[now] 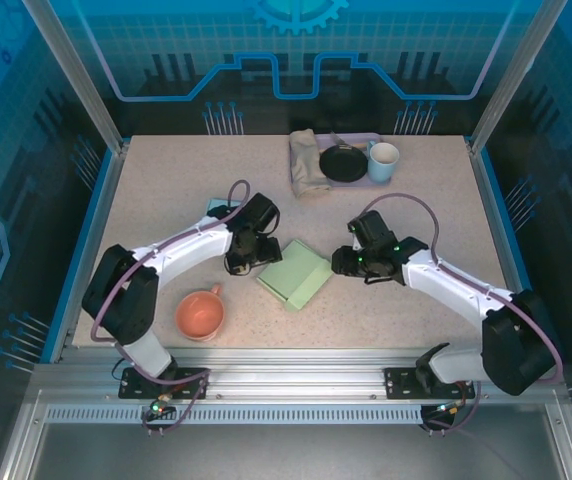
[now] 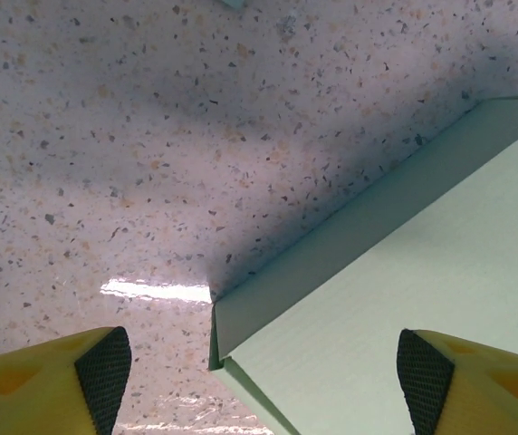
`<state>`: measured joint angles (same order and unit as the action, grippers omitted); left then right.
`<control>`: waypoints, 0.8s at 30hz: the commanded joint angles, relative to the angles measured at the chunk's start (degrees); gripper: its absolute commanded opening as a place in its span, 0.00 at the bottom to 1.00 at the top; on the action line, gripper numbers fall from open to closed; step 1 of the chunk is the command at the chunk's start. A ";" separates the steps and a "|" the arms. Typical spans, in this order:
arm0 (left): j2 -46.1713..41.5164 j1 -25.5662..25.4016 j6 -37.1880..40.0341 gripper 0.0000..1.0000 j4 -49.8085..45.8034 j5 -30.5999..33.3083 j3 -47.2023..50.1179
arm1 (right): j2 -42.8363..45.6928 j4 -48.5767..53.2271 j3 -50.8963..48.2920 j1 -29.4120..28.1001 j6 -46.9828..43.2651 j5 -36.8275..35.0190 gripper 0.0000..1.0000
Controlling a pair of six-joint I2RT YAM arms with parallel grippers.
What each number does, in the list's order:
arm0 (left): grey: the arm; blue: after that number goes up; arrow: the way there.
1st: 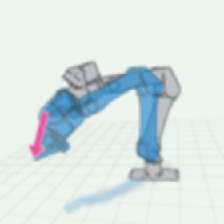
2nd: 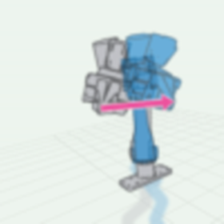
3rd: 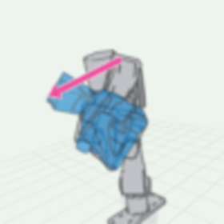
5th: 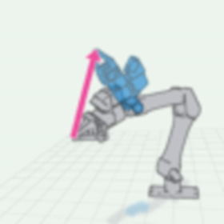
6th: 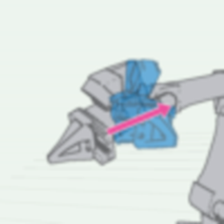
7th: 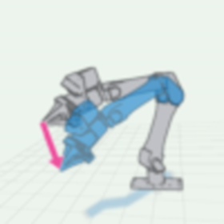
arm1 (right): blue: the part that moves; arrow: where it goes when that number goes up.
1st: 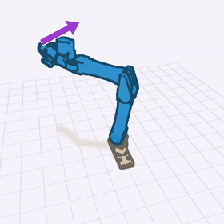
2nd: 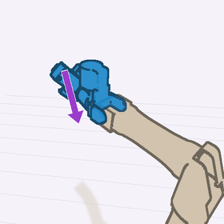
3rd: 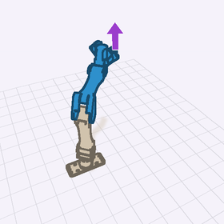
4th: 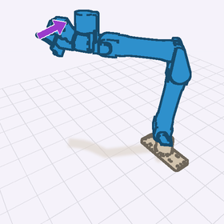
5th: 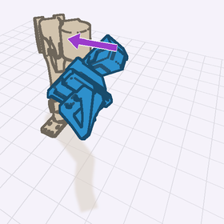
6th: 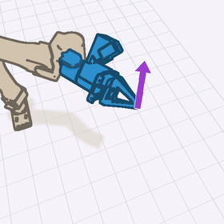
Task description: Fold the paper box
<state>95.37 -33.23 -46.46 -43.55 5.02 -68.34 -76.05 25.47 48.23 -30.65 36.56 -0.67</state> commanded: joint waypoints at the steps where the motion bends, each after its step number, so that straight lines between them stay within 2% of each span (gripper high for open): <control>1: -4.98 -1.00 -2.49 0.83 -2.71 1.34 2.15 | -0.28 2.87 4.08 0.60 -7.69 -1.21 0.45; 6: -10.10 -4.18 -9.76 0.86 1.20 -2.63 8.90 | -7.19 -1.09 9.04 1.57 -18.71 4.30 0.52; 11: -9.08 -7.44 -15.87 0.87 7.21 -4.38 13.03 | -17.04 -0.60 15.09 1.61 -23.32 5.48 0.57; 16: -4.65 -7.68 -17.46 0.88 9.13 -2.99 12.34 | -23.15 -2.77 15.50 1.39 -22.38 7.10 0.57; 24: 2.95 -5.44 -14.43 0.88 10.59 -1.74 5.89 | -17.89 -9.58 4.59 0.95 -10.53 13.13 0.56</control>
<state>95.37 -39.94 -61.60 -34.44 2.17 -59.24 -97.12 18.48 56.31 -29.54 20.05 8.29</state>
